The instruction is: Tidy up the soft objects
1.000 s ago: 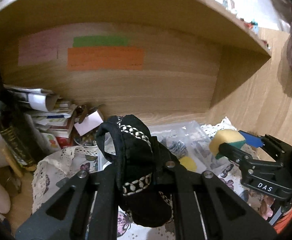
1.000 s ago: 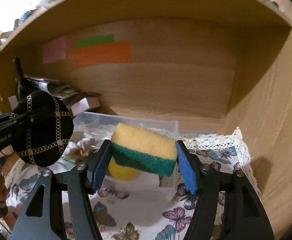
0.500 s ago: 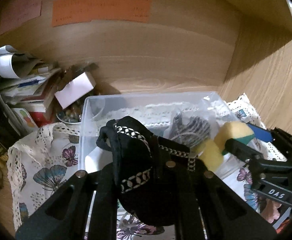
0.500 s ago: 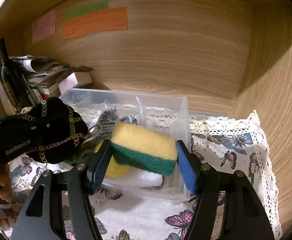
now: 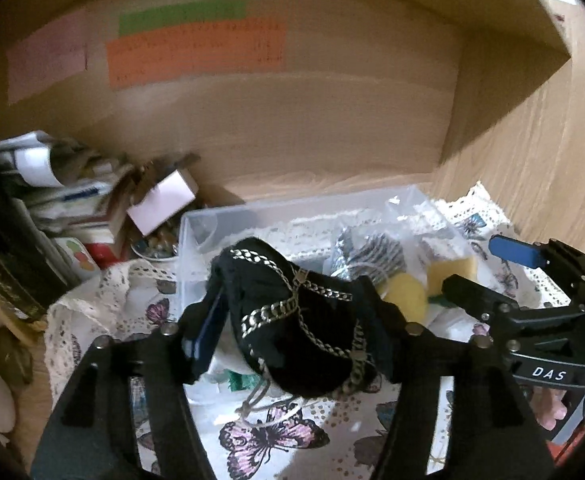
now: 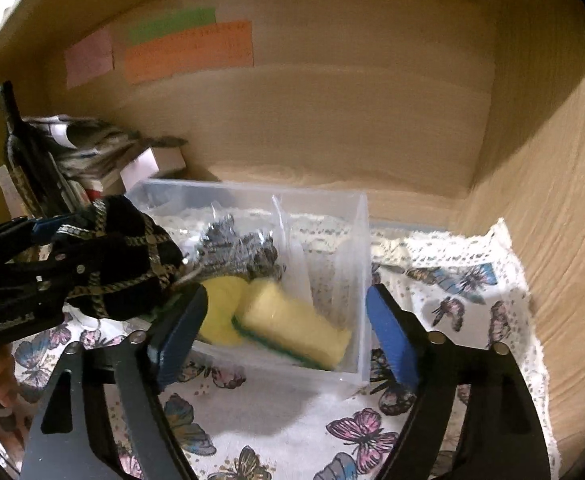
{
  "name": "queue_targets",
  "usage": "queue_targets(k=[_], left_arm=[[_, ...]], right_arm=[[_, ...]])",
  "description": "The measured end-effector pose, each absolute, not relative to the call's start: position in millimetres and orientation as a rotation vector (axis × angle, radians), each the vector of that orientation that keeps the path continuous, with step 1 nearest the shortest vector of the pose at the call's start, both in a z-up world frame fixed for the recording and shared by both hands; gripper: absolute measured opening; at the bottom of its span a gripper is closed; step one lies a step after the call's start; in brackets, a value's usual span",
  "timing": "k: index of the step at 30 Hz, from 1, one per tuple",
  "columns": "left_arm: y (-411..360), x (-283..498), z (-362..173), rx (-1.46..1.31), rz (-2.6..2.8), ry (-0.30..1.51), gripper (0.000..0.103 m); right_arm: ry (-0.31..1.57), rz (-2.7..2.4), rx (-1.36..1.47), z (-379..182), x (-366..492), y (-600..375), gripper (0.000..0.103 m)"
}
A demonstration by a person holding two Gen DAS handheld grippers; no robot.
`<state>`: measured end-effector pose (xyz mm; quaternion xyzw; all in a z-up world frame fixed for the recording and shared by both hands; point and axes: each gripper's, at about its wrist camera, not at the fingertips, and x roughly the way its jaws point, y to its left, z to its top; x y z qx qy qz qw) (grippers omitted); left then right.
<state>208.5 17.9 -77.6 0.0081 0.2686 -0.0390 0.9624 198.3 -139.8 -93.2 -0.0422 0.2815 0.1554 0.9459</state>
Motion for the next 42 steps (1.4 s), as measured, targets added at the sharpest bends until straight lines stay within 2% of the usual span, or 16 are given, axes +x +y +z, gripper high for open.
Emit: queue_targets(k=[8, 11, 13, 16, 18, 30, 42], left_arm=[[21.4, 158.4, -43.6, 0.009, -0.088, 0.413, 0.073], [17.9, 135.4, -30.4, 0.012, -0.087, 0.344, 0.082], [16.1, 120.7, -23.6, 0.018, -0.081, 0.299, 0.093], [12.7, 95.9, -16.2, 0.024, -0.059, 0.228, 0.102], [11.1, 82.1, -14.0, 0.026, -0.054, 0.202, 0.103], [4.4, 33.3, -16.9, 0.03, -0.041, 0.155, 0.103], [-0.5, 21.4, -12.9, 0.048, -0.035, 0.115, 0.103]], right_arm=[[0.45, 0.32, -0.083, -60.5, 158.8, -144.8, 0.084], [0.39, 0.331, -0.072, -45.1, 137.1, -148.3, 0.09], [0.35, 0.338, -0.065, -36.2, 123.7, -150.8, 0.093], [0.288, 0.347, -0.057, -23.7, 103.2, -154.6, 0.1], [0.251, 0.349, -0.057, -17.9, 90.1, -155.5, 0.103], [0.182, 0.354, -0.046, -15.7, 46.9, -159.7, 0.103], [0.171, 0.34, -0.041, -18.4, 34.9, -161.2, 0.103]])
